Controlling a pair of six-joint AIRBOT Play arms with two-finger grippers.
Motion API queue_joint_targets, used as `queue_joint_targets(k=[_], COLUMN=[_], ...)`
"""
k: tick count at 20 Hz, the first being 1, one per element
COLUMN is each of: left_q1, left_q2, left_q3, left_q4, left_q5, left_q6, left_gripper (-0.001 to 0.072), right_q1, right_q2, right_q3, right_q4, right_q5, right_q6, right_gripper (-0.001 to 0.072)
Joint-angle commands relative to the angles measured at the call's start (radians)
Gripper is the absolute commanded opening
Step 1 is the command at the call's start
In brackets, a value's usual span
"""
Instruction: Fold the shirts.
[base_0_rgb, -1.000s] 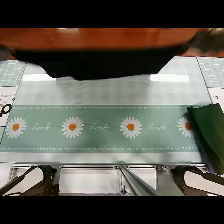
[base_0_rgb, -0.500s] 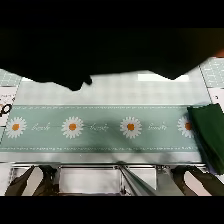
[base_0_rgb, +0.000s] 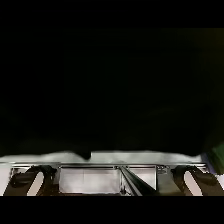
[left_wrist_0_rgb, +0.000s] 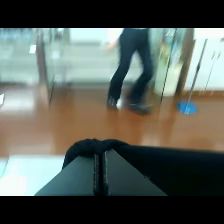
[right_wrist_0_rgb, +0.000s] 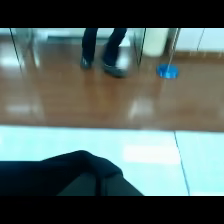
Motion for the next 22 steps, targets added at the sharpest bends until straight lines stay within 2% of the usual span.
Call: queue_joint_targets(k=[1,4,7,11,16,19,22], left_q1=[-0.109,-0.111,-0.111,-0.106,-0.026,0.028,0.037], left_q2=[0.013,-0.065,-0.223,-0.542,-0.924,-1.088,-1.176], left_q3=[-0.123,-0.322,-0.473,-0.504,-0.493,-0.423,-0.365], left_q4=[0.191,0.191,0.187,0.183,0.007,-0.155,-0.23], left_q5=[-0.061,0.056,0.204,0.411,0.69,0.7,0.674], left_q6=[-0.092,-0.117,-0.143,-0.158,-0.228,-0.223,-0.185], left_gripper=[0.0016,0.0017,0.0017,0.0017,0.0017,0.0017,0.0017], right_q1=[0.001,0.001,0.002,0.002,0.002,0.002,0.002], right_q2=[0.0,-0.104,-0.279,-0.609,-0.984,-1.165,-1.28], right_q3=[-0.103,-0.185,-0.252,-0.262,-0.218,-0.09,0.025], right_q4=[-0.013,0.068,0.153,0.22,0.351,0.38,0.379], right_q5=[0.006,-0.026,-0.086,-0.211,-0.462,-0.474,-0.431], right_q6=[0.0,-0.031,-0.082,-0.114,-0.125,-0.114,-0.092], right_gripper=[0.0022,0.0022,0.0022,0.0022,0.0022,0.0022,0.0022])
